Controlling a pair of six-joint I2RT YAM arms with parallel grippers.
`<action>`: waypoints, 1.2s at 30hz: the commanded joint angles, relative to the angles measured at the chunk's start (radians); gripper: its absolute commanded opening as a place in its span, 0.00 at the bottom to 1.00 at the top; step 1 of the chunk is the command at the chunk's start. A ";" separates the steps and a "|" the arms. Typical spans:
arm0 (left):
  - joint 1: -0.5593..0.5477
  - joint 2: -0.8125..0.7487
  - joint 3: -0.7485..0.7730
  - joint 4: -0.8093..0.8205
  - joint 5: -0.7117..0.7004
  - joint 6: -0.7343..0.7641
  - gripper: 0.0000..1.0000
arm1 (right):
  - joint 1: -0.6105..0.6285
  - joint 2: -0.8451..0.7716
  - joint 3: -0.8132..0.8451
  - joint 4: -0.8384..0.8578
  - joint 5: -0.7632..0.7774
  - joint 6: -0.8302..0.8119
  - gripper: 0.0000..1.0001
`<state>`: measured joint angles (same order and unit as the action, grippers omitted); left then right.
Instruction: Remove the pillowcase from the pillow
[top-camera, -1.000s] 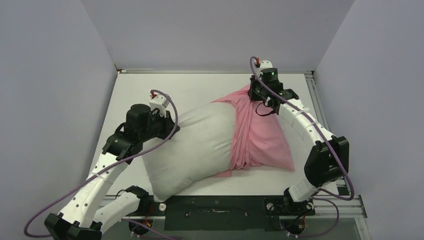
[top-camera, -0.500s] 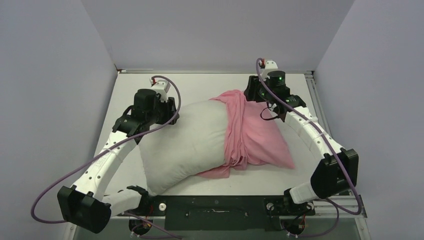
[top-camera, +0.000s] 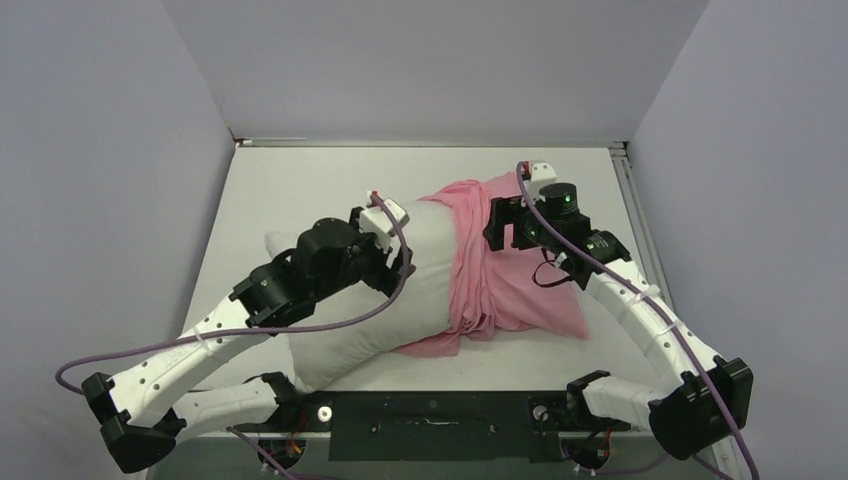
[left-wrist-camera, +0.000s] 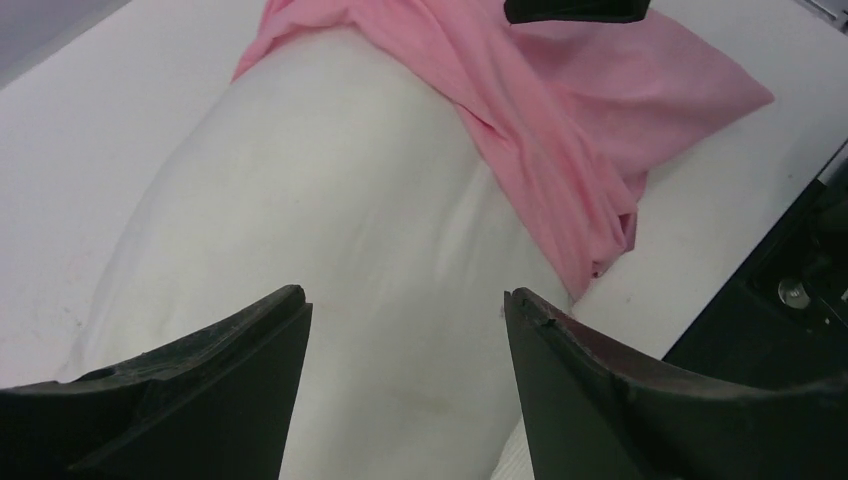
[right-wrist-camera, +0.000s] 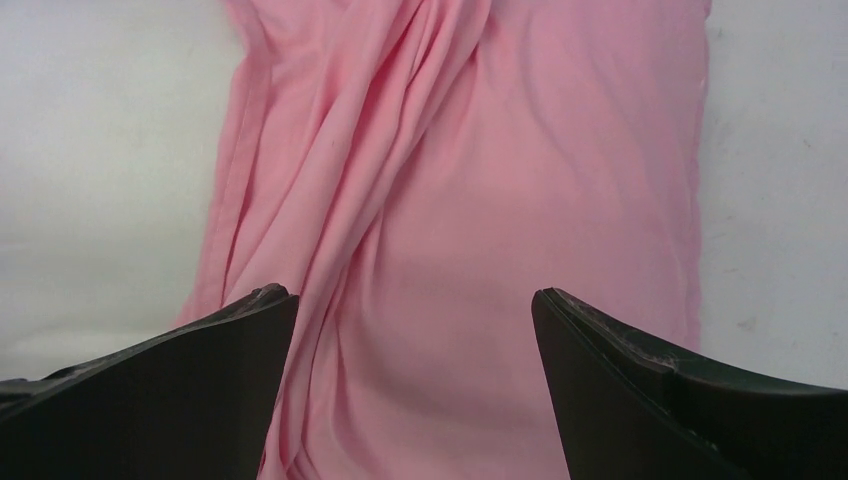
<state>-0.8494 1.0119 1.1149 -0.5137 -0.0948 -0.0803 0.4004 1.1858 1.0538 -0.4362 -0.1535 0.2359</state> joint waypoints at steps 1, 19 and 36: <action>-0.125 0.014 -0.027 0.047 -0.099 0.049 0.74 | 0.033 -0.080 -0.038 -0.109 0.000 0.001 0.93; -0.225 0.065 -0.141 0.099 -0.148 -0.013 0.94 | 0.113 0.198 -0.093 0.283 -0.047 0.016 0.96; -0.247 0.223 -0.129 0.076 -0.330 0.028 0.96 | 0.117 0.094 -0.047 0.224 0.069 0.003 0.94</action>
<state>-1.0878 1.1782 0.9657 -0.4671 -0.3489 -0.0647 0.5121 1.3991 1.0424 -0.2008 -0.1417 0.2333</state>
